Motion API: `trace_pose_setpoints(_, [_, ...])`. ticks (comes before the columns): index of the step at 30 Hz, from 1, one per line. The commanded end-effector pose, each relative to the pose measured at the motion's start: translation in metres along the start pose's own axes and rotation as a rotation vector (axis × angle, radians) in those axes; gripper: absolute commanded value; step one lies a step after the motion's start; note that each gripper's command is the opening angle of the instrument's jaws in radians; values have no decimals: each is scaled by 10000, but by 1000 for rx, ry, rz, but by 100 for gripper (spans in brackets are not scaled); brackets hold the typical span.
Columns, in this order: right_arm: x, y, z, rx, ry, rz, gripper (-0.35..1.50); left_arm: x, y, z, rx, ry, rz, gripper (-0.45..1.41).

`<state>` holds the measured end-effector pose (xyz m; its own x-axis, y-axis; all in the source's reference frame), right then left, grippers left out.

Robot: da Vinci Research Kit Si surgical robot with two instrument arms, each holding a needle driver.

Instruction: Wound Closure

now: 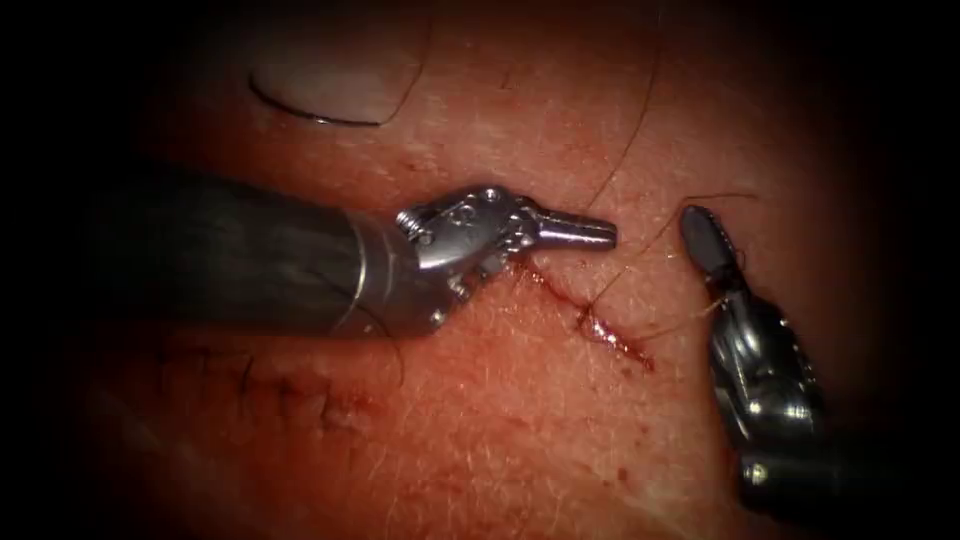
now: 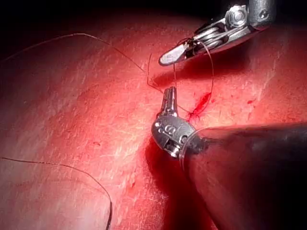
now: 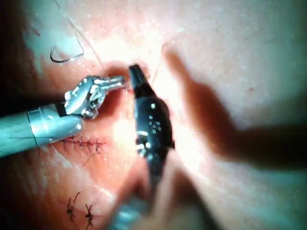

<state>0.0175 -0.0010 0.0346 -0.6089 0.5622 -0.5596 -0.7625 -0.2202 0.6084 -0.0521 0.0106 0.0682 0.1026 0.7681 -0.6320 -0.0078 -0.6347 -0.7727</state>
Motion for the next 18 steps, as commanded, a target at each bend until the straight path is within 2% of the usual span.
trace_pose_setpoints(1, [-15, 8, 6, -4, 20, 1, 32, -9, -1, 5, -1, 0, -1, -45])
trace_pose_setpoints(6, [-25, 23, 20, -31, -5, 25, 44, -17, 3, 8, 2, -16, 4, -45])
trace_pose_setpoints(8, [-25, 28, 23, -38, -1, 41, 56, -21, 4, 9, 0, -20, 7, -45])
trace_pose_setpoints(18, [-20, 45, 24, -62, 13, 121, 64, -19, 5, 16, -6, -23, 4, -45])
